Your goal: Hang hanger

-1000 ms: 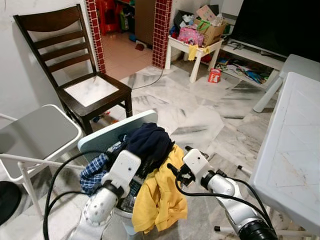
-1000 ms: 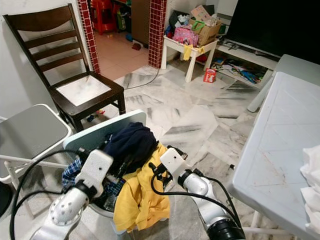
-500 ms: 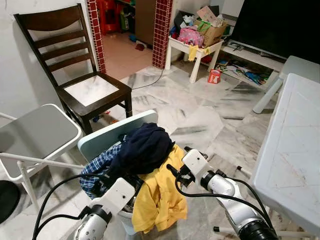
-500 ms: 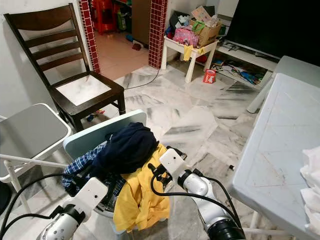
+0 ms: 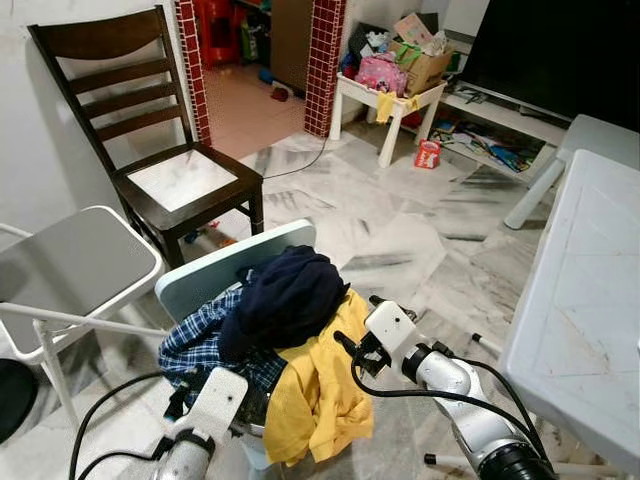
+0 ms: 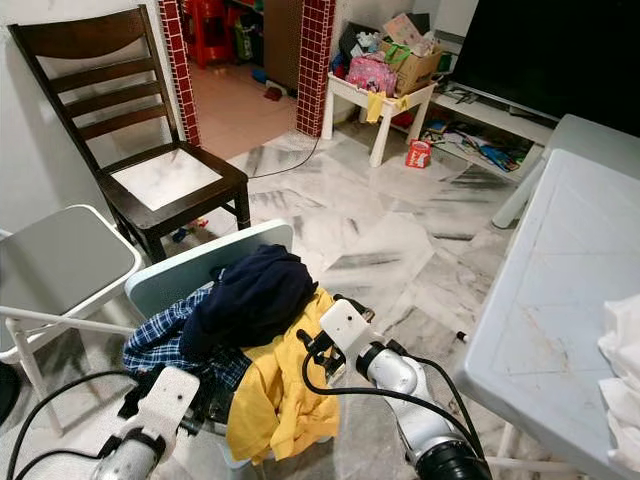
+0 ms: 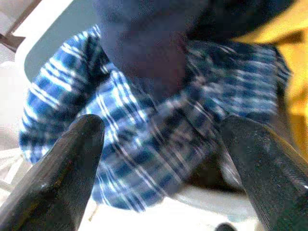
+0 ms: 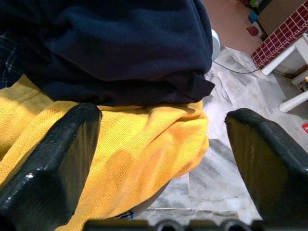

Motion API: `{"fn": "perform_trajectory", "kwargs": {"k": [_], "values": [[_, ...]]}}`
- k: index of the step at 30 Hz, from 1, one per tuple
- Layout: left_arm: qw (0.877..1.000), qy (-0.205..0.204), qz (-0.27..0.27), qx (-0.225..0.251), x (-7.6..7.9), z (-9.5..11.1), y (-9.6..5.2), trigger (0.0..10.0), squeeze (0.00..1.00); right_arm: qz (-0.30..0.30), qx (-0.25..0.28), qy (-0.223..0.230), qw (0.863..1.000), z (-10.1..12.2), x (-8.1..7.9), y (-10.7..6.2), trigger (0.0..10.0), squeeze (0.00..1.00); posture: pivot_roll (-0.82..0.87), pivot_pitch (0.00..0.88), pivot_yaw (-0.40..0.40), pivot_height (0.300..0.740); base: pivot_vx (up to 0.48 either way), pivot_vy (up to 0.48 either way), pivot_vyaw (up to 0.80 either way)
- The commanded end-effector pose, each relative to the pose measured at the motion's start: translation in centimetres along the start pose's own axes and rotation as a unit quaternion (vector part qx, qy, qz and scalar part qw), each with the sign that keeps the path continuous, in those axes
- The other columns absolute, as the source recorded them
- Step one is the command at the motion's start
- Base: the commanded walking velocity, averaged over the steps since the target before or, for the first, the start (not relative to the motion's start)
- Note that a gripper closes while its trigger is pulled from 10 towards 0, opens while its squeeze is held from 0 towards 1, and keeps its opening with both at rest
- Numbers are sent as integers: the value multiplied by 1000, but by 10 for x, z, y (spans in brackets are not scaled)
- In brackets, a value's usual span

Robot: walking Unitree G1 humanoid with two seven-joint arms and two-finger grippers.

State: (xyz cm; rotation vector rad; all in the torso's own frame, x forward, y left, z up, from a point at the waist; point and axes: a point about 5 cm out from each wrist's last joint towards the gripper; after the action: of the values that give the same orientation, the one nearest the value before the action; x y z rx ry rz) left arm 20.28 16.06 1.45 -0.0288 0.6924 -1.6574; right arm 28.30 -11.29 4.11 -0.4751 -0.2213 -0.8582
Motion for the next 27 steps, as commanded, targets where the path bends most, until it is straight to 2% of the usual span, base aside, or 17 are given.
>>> {"fn": "perform_trajectory", "kwargs": {"k": [1,9,15,20,27], "values": [[1000,9,15,-1,-6,-1,6,10000,0,0,-5,-2,1000,-2,2,-3,10000,0,76,0,-99,740,0,0,0],[999,15,35,2,-22,1,24,10000,0,-3,-6,1,1000,-4,0,-6,10000,0,66,0,-92,740,0,0,0],[999,18,30,-2,-20,-1,33,10000,0,-5,-5,2,1000,-3,-1,-7,10000,0,54,0,-88,740,0,0,0],[998,61,24,24,-19,5,40,10000,0,-7,-5,1,1000,-3,0,-8,10000,0,49,0,-85,740,0,0,0],[994,90,1,57,-10,11,45,10000,0,-11,-6,3,1000,-3,1,-8,10000,0,42,0,-77,740,0,0,0]]}}
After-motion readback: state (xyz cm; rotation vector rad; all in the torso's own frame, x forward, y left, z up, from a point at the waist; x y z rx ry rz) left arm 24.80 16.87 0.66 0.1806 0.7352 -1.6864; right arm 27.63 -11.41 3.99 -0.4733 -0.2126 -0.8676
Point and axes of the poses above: a point about 5 cm out from each wrist's last joint towards the gripper, its own y axis pointing out of the wrist towards the gripper, its own z axis along the axis of the wrist's last joint, x = y × z, and after that the axes turned 4 degrees about -y, right-handed
